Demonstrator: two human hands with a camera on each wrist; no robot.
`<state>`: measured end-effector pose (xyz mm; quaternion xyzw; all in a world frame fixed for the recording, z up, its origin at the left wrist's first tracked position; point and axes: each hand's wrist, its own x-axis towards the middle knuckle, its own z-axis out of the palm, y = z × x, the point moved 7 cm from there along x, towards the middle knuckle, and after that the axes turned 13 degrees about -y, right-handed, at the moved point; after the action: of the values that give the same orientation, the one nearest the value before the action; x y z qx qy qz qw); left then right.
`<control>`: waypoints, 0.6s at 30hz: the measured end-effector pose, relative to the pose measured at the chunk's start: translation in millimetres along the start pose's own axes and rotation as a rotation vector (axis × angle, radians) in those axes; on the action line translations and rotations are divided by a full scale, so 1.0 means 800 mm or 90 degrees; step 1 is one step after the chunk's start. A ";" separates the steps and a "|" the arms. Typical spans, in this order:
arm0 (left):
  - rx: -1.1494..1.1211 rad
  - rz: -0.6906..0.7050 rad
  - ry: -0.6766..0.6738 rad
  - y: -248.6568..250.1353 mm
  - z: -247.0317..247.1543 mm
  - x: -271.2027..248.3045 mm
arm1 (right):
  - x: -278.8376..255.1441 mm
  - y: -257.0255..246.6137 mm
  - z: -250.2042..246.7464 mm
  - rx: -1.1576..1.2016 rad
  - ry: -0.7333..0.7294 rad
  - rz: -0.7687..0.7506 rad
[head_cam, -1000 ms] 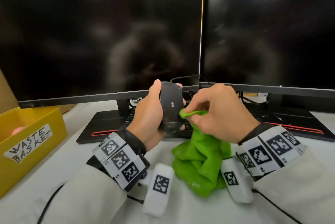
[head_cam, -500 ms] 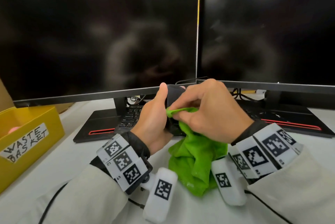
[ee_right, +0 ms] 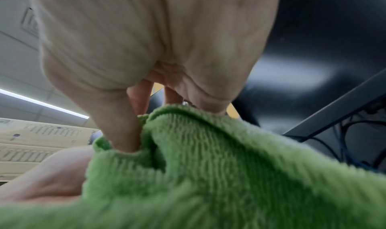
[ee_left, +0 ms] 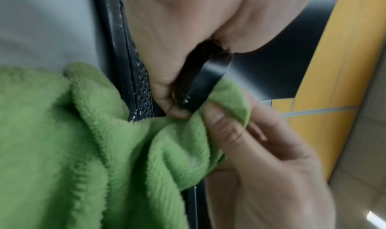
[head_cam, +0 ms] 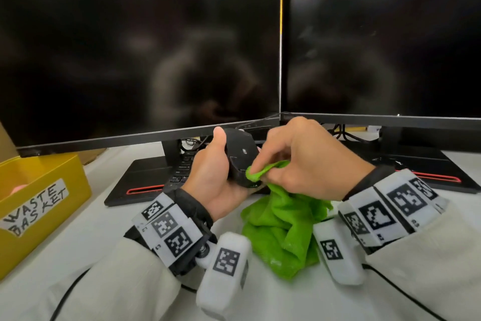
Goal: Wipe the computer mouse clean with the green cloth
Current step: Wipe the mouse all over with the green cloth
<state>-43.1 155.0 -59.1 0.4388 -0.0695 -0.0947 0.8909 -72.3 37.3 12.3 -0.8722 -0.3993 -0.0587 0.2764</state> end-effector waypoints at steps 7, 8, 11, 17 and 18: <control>-0.043 0.019 -0.001 0.003 0.007 -0.004 | -0.006 0.006 -0.024 0.063 0.143 -0.022; -0.031 0.017 -0.004 0.002 0.007 -0.005 | -0.004 -0.003 -0.017 0.043 0.131 -0.041; 0.006 0.020 0.027 0.004 0.003 -0.008 | 0.002 -0.016 0.006 -0.014 0.062 -0.059; -0.041 0.002 0.046 0.008 0.002 -0.012 | -0.003 0.008 -0.006 -0.019 0.071 0.005; -0.038 -0.002 0.039 0.007 0.003 -0.011 | -0.003 0.004 -0.005 -0.015 0.073 -0.004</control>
<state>-51.4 158.2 -53.9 0.4149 -0.0386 -0.0843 0.9051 -70.8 31.8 13.2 -0.8693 -0.3848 -0.1145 0.2884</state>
